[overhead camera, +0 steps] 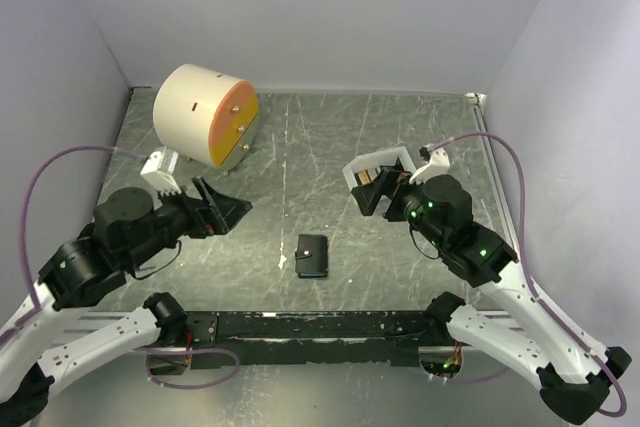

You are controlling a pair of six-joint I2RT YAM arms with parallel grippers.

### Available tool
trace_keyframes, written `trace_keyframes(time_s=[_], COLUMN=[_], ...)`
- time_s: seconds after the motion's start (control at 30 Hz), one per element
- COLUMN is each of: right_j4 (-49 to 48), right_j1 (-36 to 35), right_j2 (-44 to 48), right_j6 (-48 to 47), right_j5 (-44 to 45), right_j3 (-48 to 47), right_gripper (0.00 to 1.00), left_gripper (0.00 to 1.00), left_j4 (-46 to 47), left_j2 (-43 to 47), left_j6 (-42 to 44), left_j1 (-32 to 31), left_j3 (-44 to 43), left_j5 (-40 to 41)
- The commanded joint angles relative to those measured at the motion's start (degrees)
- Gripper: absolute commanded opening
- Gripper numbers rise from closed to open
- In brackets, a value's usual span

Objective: Put the credit cards into the card holder
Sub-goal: Reset both arms

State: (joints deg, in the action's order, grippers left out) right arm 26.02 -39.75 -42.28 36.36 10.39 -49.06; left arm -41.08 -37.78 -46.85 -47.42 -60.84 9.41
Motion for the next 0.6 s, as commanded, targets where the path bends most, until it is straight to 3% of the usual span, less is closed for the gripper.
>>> trace_keyframes(time_s=[0.0, 0.57], right_j4=[0.88, 1.1], right_j1=[0.11, 0.16], right_j2=[1.77, 0.88], right_j6=[2.16, 3.83], right_j5=[3.43, 3.5], right_j3=[0.96, 2.98], right_gripper=[1.0, 1.0], left_gripper=[1.0, 1.0], left_j4=[-0.71, -2.24], left_j2=[4.24, 3.05], left_j6=[-0.79, -2.1], left_j1=[-0.29, -0.28], left_j3=[2.96, 5.39], left_j5=[2.72, 2.59])
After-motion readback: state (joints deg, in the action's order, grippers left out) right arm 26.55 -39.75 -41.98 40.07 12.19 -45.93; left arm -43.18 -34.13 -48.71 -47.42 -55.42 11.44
